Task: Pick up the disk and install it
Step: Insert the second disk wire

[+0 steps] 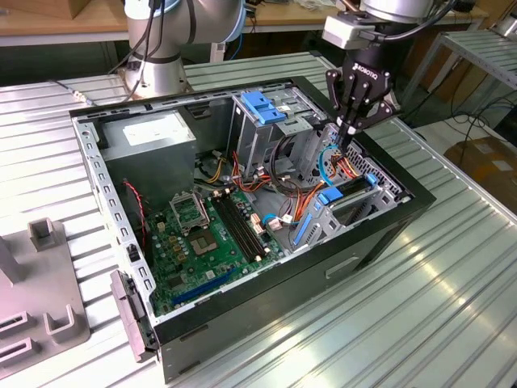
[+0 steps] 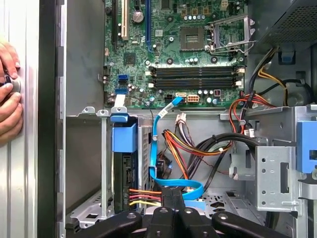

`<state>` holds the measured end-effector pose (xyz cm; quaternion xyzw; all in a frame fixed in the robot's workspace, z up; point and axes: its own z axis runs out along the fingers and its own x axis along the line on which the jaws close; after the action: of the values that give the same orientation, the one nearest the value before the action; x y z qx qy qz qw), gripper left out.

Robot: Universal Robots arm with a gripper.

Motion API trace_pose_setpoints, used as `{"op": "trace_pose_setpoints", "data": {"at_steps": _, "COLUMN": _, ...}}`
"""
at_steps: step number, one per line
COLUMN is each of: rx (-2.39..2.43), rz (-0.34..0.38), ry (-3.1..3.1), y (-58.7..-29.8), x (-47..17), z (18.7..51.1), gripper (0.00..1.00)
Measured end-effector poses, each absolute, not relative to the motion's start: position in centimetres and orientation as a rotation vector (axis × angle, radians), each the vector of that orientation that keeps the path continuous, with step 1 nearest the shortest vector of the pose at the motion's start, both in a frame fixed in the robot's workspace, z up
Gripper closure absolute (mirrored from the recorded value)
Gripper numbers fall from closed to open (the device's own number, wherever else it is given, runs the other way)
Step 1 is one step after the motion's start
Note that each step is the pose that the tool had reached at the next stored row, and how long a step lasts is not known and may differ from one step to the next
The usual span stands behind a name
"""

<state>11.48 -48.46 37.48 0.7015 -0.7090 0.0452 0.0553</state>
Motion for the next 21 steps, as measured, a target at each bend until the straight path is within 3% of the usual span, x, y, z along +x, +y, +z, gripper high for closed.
{"op": "trace_pose_setpoints", "data": {"at_steps": 2, "rx": 2.130, "rz": 0.137, "ry": -2.152, "y": -48.5, "x": 11.5, "z": 37.3, "gripper": 0.89}}
{"op": "trace_pose_setpoints", "data": {"at_steps": 4, "rx": 2.130, "rz": 0.137, "ry": -2.152, "y": -48.5, "x": 11.5, "z": 37.1, "gripper": 0.76}}
{"op": "trace_pose_setpoints", "data": {"at_steps": 7, "rx": 2.130, "rz": 0.137, "ry": -2.152, "y": -48.5, "x": 11.5, "z": 36.8, "gripper": 0.76}}
{"op": "trace_pose_setpoints", "data": {"at_steps": 9, "rx": 2.129, "rz": 0.138, "ry": -2.152, "y": -48.5, "x": 11.5, "z": 36.7, "gripper": 0.84}}
{"op": "trace_pose_setpoints", "data": {"at_steps": 21, "rx": 2.140, "rz": 0.157, "ry": -2.162, "y": -49.6, "x": 11.0, "z": 36.3, "gripper": 0.84}}
